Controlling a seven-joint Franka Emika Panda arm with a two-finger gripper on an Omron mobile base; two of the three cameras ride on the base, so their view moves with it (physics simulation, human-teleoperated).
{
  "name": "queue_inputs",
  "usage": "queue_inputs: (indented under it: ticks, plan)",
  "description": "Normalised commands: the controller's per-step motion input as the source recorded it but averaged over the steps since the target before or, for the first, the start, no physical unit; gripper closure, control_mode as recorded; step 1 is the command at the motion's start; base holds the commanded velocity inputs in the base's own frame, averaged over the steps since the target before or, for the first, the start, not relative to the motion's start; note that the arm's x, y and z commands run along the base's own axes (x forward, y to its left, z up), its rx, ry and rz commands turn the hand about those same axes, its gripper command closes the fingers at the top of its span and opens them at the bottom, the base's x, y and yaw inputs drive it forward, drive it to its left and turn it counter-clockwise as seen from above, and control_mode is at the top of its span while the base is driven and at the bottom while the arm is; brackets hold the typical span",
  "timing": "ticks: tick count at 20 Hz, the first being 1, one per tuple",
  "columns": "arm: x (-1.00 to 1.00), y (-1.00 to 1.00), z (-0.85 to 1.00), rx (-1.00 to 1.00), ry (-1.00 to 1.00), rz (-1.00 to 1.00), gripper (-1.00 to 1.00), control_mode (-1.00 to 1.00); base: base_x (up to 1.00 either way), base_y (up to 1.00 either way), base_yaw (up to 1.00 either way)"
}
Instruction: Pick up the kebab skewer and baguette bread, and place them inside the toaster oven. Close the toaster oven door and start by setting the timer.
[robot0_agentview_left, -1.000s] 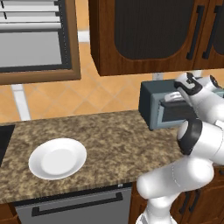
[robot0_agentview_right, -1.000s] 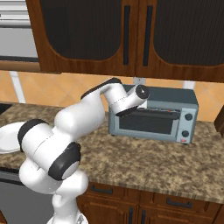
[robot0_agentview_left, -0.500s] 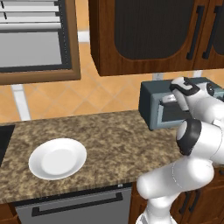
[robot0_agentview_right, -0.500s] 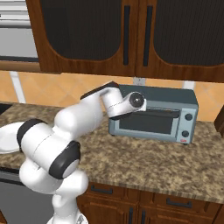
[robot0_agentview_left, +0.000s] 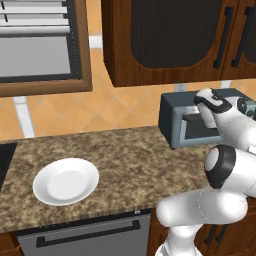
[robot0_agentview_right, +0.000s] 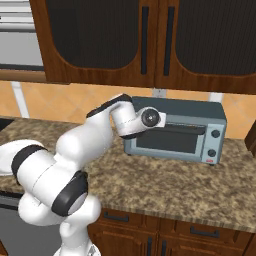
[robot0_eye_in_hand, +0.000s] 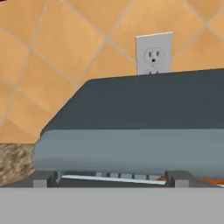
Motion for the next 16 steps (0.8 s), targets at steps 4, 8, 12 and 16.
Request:
queue_inputs:
  ticks: [4, 8, 12, 16]
  plan:
    - [-0.40, -0.33, 0.59, 0.08, 0.00, -0.05, -1.00, -1.00, 0.00, 0.00, 0.00]
    - [-0.87, -0.49, 0.29, 0.06, 0.00, -0.06, -1.00, -1.00, 0.00, 0.00, 0.00]
    - [-0.98, -0.51, 0.10, 0.13, 0.03, -0.11, -1.00, -1.00, 0.00, 0.00, 0.00]
    - [-0.96, -0.46, 0.11, 0.17, 0.01, -0.10, -1.00, -1.00, 0.00, 0.00, 0.00]
